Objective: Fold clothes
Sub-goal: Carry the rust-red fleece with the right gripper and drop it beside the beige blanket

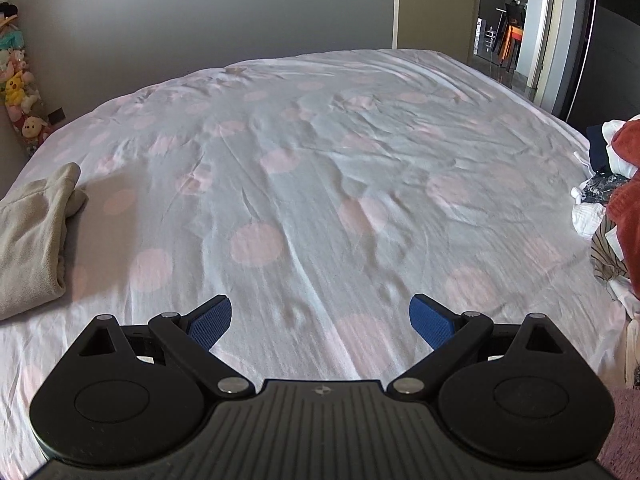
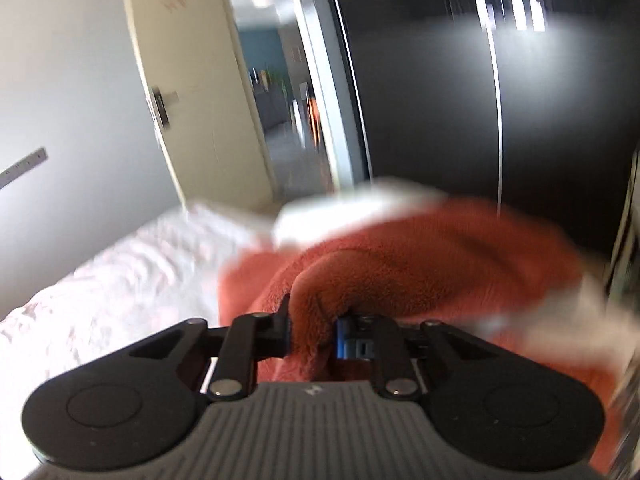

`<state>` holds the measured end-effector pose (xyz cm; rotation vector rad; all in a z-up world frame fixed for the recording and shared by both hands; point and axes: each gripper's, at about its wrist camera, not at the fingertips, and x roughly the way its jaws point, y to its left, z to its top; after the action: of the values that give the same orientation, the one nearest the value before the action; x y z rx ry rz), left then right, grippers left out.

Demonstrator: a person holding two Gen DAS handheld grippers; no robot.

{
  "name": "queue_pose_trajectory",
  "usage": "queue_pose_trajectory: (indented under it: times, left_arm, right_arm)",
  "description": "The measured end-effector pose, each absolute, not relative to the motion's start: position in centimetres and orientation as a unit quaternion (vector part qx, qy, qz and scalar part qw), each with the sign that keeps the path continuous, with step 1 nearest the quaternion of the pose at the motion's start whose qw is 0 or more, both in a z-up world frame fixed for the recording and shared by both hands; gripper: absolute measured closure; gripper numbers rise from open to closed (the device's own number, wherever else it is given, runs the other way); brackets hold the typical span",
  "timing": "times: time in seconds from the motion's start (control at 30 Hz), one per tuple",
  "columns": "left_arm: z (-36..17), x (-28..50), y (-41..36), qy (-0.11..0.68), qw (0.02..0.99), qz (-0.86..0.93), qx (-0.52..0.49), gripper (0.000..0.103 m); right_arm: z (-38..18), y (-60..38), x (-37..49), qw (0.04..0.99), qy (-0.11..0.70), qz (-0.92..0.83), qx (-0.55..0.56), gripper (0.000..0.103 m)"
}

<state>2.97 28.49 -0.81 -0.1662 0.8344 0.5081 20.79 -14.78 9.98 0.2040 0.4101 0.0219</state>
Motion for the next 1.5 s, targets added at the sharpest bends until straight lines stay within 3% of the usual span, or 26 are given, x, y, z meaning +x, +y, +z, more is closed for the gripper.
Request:
queue_pose_trajectory:
  times: [0.2, 0.37, 0.7, 0.8, 0.93, 1.1, 1.27, 1.4, 1.5]
  left_arm:
    - [1.3, 1.6, 28.9, 0.372, 0.891, 0.249, -0.082, 0.006]
    - [4.6, -1.0, 30.1, 0.331, 0.902, 0.267, -0.071, 0.006]
    - [11.5, -11.8, 36.3, 0.244, 0.892, 0.375, -0.062, 0.006]
    - [11.9, -15.2, 38.5, 0.236, 0.877, 0.413, -0.069, 0.006]
    - [10.9, -19.2, 41.3, 0.247, 0.851, 0.456, -0.088, 0.006]
    - [8.3, -22.6, 43.6, 0.281, 0.821, 0.484, -0.114, 0.006]
    - [5.7, -23.0, 44.6, 0.318, 0.818, 0.465, -0.116, 0.006]
    - [3.9, -21.5, 45.2, 0.345, 0.833, 0.419, -0.106, 0.006]
    - [2.6, -20.0, 45.7, 0.371, 0.839, 0.386, -0.096, 0.006]
  right_arm:
    - [21.6, -12.1, 17.8, 0.992, 0.081, 0.072, 0.068, 0.086]
    - [28.6, -4.8, 12.8, 0.976, 0.040, 0.214, 0.026, 0.087]
    - [32.0, 12.7, 2.9, 0.875, 0.054, 0.480, 0.028, 0.087]
    - [30.0, 17.7, 1.1, 0.845, 0.088, 0.527, 0.037, 0.087]
    - [23.3, 24.3, -0.2, 0.818, 0.174, 0.548, 0.028, 0.087]
    - [9.6, 29.3, -0.9, 0.783, 0.308, 0.540, -0.023, 0.087]
    - [-1.6, 28.5, -1.7, 0.767, 0.398, 0.498, -0.076, 0.087]
    - [-7.0, 25.4, -1.5, 0.754, 0.452, 0.464, -0.109, 0.086]
    - [-9.0, 23.5, -0.6, 0.734, 0.487, 0.462, -0.102, 0.077]
